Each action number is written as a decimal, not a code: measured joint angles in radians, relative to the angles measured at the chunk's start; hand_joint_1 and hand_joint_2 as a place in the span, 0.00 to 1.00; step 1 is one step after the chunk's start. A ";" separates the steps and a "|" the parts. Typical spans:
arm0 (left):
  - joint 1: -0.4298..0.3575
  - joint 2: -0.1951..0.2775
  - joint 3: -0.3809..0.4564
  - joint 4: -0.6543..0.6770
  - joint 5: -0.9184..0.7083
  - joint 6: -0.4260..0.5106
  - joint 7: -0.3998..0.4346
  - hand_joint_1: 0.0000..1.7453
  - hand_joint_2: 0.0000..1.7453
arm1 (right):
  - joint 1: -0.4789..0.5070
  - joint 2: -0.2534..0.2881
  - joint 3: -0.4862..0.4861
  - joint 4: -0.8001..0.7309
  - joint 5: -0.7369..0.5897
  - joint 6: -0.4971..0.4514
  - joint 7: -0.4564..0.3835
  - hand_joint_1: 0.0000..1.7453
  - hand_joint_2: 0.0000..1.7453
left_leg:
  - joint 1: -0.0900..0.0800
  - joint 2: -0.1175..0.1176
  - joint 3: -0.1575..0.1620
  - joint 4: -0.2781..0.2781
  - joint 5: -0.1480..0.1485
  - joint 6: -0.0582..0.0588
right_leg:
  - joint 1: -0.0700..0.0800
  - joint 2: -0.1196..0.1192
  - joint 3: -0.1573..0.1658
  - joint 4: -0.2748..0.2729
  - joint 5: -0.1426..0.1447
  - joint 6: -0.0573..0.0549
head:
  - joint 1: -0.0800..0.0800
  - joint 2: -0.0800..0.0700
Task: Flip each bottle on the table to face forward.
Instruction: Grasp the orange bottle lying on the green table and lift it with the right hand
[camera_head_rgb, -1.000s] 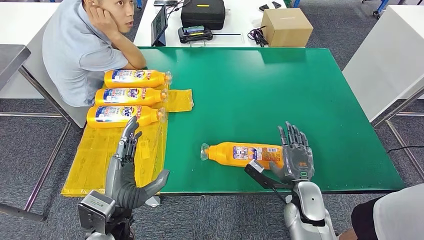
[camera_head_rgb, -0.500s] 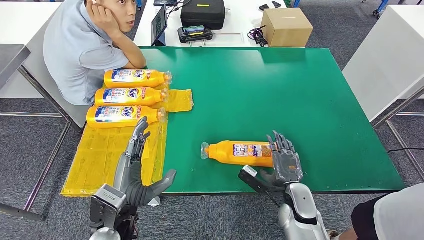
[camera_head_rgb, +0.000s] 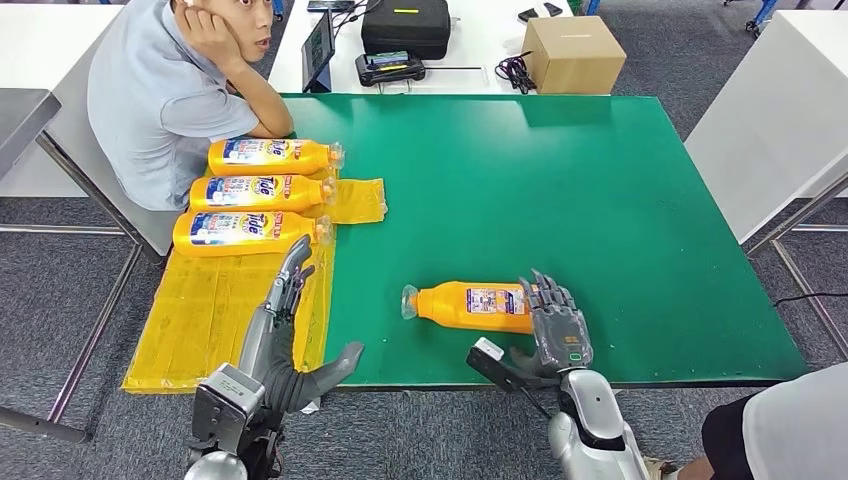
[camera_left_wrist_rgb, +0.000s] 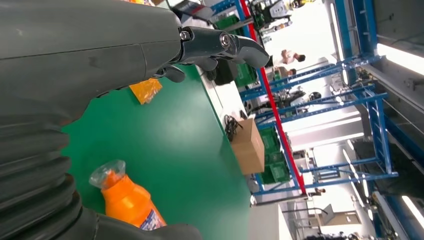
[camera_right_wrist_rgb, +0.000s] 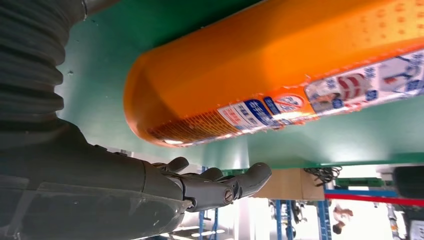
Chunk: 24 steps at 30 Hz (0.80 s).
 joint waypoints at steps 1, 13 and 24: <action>-0.001 0.000 -0.001 0.002 0.002 -0.003 0.000 0.00 1.00 | -0.005 -0.001 0.000 0.007 0.000 0.003 0.005 0.00 1.00 | 0.000 0.000 0.000 0.000 0.000 0.000 | 0.000 0.000 0.000 0.000 0.000 0.000 | 0.000 0.000; -0.032 0.008 -0.025 0.043 0.005 -0.023 -0.005 0.00 1.00 | -0.126 -0.010 -0.001 0.162 -0.010 0.038 0.034 0.00 1.00 | 0.000 0.000 0.001 0.000 0.000 0.000 | 0.000 0.000 0.000 0.000 0.000 0.000 | 0.000 0.000; -0.052 0.011 -0.030 0.076 -0.009 -0.023 -0.004 0.00 1.00 | -0.178 -0.013 0.001 0.252 -0.008 0.032 0.034 0.00 1.00 | 0.000 0.001 0.002 0.000 0.000 0.000 | 0.000 0.000 0.002 0.000 0.000 0.000 | 0.000 0.000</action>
